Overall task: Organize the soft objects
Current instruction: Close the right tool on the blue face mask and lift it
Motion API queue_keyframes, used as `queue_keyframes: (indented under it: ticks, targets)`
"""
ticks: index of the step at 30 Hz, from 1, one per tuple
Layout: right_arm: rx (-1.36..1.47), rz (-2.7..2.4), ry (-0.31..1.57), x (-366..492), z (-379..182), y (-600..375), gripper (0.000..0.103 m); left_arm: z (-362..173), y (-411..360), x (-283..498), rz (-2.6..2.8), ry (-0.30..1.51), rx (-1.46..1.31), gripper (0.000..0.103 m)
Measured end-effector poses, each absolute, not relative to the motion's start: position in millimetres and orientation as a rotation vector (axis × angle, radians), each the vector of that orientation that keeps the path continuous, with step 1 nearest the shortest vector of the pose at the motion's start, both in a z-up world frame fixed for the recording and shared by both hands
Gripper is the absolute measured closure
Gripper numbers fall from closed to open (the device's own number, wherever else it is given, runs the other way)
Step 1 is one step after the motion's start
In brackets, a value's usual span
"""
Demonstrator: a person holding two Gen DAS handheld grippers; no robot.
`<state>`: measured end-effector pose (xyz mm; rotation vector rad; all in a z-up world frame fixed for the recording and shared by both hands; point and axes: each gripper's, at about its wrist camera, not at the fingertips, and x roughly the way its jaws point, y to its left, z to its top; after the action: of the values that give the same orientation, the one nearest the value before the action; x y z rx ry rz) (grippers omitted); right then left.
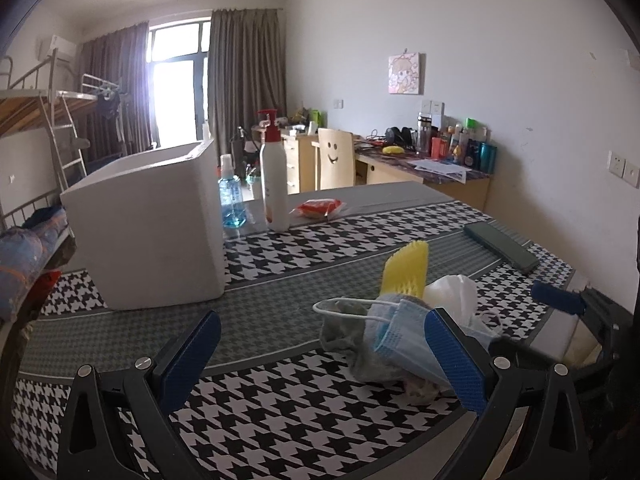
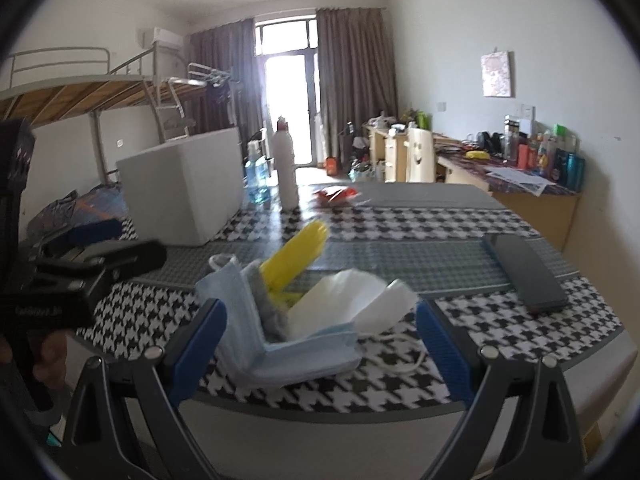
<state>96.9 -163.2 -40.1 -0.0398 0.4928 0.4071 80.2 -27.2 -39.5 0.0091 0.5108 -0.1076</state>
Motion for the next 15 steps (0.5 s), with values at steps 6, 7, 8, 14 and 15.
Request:
queue_keyframes:
  ticks: [6,7,8,14,15]
  targets:
    - [-0.059,0.46,0.524,92.5,-49.7,-153.1,0.006,-46.8,-23.7,83.2,-0.091,0.528,0.002,0.001]
    - [-0.058,0.462,0.53,92.1,-51.2,-152.5,0.006,-47.5,-23.2,83.2,-0.091,0.53,0.002,0.001]
    - [-0.056,0.464,0.536,91.3,-52.7,-151.6,0.007,-48.2,-23.3,83.7,-0.089,0.531,0.002,0.001]
    - [-0.027,0.518,0.611,96.6,-63.8,-151.6,0.041,-50.1,-28.0,81.1,-0.098,0.53,0.019,0.001]
    - [-0.021,0.523,0.623,98.1,-65.4,-151.6,0.043,-50.4,-29.1,81.6,-0.1,0.531,0.023,0.001]
